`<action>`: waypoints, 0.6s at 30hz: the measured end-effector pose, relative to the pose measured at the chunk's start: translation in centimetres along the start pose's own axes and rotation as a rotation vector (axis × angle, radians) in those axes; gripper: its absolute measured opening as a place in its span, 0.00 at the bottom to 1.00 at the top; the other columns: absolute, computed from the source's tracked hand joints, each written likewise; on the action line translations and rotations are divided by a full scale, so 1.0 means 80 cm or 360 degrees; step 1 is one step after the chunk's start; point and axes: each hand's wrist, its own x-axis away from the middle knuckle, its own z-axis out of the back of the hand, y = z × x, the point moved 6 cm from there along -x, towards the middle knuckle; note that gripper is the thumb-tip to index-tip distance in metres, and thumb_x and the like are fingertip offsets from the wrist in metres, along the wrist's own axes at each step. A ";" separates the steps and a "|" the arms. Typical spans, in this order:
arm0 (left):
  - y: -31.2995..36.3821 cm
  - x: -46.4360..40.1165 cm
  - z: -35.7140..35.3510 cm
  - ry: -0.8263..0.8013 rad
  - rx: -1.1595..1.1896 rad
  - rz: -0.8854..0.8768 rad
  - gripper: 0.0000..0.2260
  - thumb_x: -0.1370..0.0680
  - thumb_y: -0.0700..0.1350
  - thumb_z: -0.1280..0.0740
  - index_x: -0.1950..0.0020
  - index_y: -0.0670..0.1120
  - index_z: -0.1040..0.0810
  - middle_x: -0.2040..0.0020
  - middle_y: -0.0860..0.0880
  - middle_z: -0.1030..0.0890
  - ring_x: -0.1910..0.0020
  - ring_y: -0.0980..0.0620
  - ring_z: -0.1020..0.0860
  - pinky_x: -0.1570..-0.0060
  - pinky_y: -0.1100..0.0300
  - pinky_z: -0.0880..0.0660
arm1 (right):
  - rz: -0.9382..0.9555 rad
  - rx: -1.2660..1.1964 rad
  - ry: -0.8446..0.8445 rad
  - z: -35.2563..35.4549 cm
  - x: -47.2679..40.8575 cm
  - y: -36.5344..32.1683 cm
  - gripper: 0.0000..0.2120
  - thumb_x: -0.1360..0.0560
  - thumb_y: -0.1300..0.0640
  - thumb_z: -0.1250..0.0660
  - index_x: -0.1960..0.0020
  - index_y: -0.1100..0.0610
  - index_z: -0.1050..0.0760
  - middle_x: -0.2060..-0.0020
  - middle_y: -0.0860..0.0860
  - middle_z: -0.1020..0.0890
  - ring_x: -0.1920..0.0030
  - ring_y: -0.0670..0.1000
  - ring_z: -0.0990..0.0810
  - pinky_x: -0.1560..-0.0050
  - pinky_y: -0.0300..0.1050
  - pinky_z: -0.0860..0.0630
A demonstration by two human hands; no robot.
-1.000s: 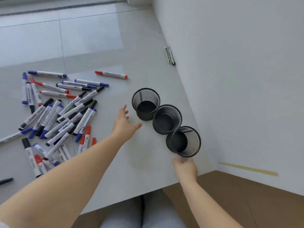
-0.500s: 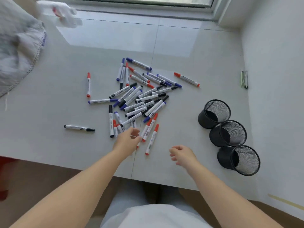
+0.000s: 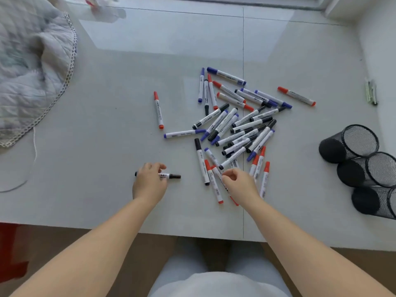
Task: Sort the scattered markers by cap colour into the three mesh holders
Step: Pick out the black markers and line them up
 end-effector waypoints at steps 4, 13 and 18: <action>-0.018 -0.031 0.002 -0.0050 -0.0316 -0.0151 0.15 0.26 0.46 0.33 0.40 0.52 0.27 0.42 0.49 0.28 0.40 0.47 0.34 0.48 0.54 0.32 | 0.0103 0.0203 0.0124 -0.029 -0.020 -0.036 0.09 0.26 0.57 0.39 0.47 0.54 0.23 0.57 0.47 0.21 0.55 0.49 0.24 0.57 0.41 0.28; -0.032 -0.062 -0.011 -0.0127 -0.0354 -0.0302 0.08 0.25 0.51 0.35 0.48 0.50 0.25 0.48 0.51 0.26 0.45 0.48 0.30 0.53 0.57 0.38 | 0.0237 0.1008 0.0160 -0.098 -0.072 -0.080 0.11 0.24 0.58 0.41 0.45 0.63 0.31 0.48 0.58 0.22 0.48 0.58 0.23 0.57 0.44 0.32; -0.027 -0.070 -0.012 -0.0316 -0.0006 -0.0252 0.05 0.23 0.49 0.37 0.51 0.48 0.29 0.54 0.50 0.25 0.55 0.48 0.27 0.61 0.57 0.33 | 0.0055 0.0817 0.0113 -0.094 -0.075 -0.080 0.07 0.28 0.57 0.42 0.54 0.61 0.34 0.60 0.57 0.26 0.59 0.58 0.26 0.64 0.44 0.34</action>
